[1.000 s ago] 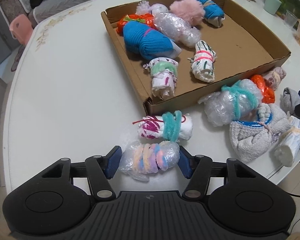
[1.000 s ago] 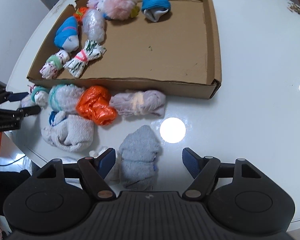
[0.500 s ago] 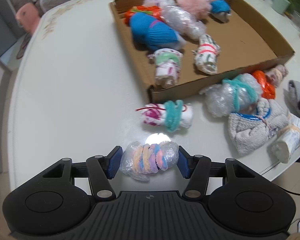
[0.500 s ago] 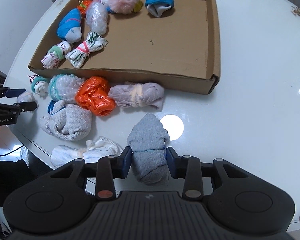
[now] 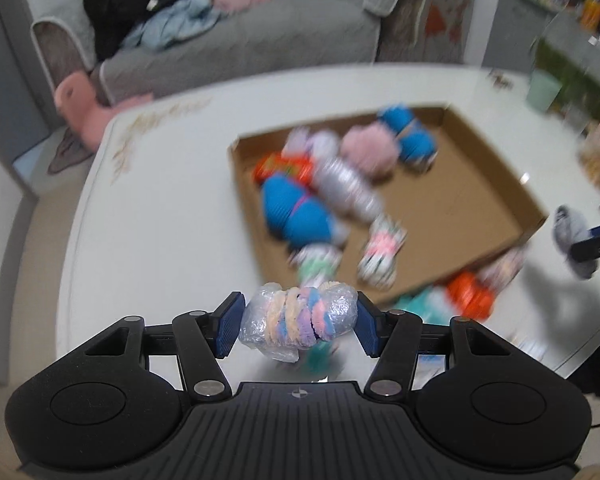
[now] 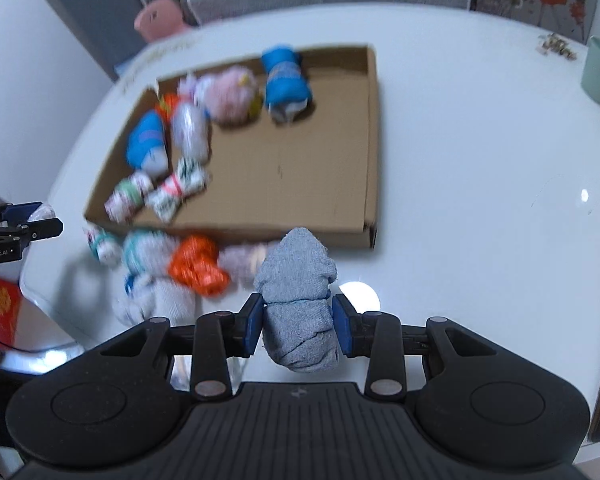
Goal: Organize objects
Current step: 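Carry both bundles into the tray and open both tools to release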
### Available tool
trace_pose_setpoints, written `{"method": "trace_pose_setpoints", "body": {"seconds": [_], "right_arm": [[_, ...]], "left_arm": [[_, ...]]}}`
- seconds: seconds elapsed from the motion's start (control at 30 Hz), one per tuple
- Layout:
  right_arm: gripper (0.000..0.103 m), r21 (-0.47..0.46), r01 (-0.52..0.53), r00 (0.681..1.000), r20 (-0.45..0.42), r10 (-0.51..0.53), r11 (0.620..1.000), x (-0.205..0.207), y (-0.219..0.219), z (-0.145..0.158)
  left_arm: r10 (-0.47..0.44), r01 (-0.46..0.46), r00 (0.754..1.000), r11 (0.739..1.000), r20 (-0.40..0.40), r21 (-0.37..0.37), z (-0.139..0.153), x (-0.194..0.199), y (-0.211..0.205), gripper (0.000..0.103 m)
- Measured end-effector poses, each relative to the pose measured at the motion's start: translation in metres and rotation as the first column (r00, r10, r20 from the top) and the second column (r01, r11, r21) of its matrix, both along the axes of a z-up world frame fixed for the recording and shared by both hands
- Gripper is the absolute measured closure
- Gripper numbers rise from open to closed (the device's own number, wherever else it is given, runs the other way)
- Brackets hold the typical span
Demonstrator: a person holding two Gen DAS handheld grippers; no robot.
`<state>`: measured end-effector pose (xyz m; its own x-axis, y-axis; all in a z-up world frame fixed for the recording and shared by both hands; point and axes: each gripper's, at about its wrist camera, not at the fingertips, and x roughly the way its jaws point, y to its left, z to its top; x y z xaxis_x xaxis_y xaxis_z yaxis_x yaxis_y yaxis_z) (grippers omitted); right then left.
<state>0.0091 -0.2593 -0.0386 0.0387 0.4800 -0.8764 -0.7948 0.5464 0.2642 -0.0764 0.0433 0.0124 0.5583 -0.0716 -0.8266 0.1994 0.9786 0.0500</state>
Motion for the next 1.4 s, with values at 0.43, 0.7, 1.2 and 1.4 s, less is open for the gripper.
{"method": "trace_pose_setpoints", "body": {"seconds": [0.43, 0.7, 1.2, 1.4], "right_arm": [[0.069, 0.115, -0.024, 0.996, 0.086, 0.014, 0.993, 0.029, 0.022, 0.028], [0.069, 0.126, -0.087, 0.991, 0.11, 0.073, 0.988, 0.043, 0.062, 0.022], [0.069, 0.061, -0.179, 0.982, 0.079, 0.174, 0.982, 0.056, 0.124, -0.013], [0.069, 0.04, -0.215, 0.975, 0.063, 0.212, 0.976, 0.053, 0.143, -0.024]], "left_arm": [[-0.169, 0.169, 0.982, 0.986, 0.089, 0.008, 0.001, 0.041, -0.073, 0.04], [-0.23, 0.232, 0.971, 0.972, 0.069, -0.031, -0.034, 0.072, -0.106, 0.04], [-0.253, 0.252, 0.967, 0.967, 0.026, 0.042, -0.086, 0.118, -0.11, 0.04], [-0.238, 0.238, 0.971, 0.971, 0.01, 0.034, -0.092, 0.123, -0.103, 0.04]]}}
